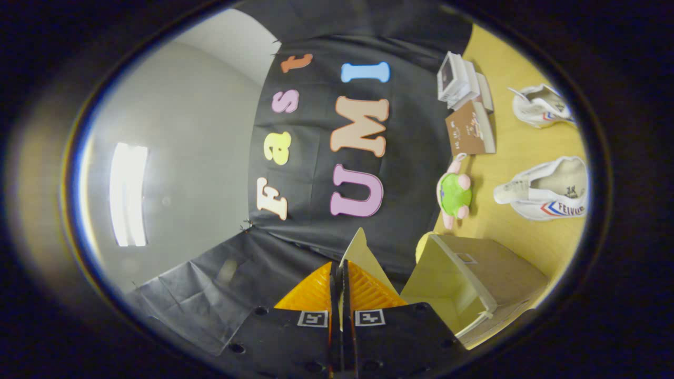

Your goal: Open the storage box then place both shoes into the box .Put the left shoe in first, then the right shoe, with the right side of both shoes facing outward in a uniform manner.

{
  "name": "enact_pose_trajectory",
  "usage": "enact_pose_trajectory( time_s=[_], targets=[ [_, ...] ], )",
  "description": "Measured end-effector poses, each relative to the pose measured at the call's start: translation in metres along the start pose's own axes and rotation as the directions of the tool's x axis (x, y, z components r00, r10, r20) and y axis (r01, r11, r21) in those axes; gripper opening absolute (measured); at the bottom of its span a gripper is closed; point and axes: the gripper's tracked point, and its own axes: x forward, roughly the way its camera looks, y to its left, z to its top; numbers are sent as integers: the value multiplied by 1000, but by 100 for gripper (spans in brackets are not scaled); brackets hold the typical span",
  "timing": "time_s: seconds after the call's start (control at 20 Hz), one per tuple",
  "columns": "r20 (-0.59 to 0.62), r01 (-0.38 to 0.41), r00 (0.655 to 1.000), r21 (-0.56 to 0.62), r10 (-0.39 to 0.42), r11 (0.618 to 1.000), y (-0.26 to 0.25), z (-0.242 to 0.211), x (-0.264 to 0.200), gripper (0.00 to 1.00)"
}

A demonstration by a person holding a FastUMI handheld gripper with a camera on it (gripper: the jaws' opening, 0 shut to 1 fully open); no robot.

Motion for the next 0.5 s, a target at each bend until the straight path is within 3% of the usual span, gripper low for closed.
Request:
enact_pose_trajectory(
  time_s=[0.25, 0.5],
  targets=[
    [-144, -89, 988, -221, 58, 971, 68, -61, 14, 5],
    [-330, -206, 939, -296, 103, 933, 100, -160, 15, 8]
  ],
)
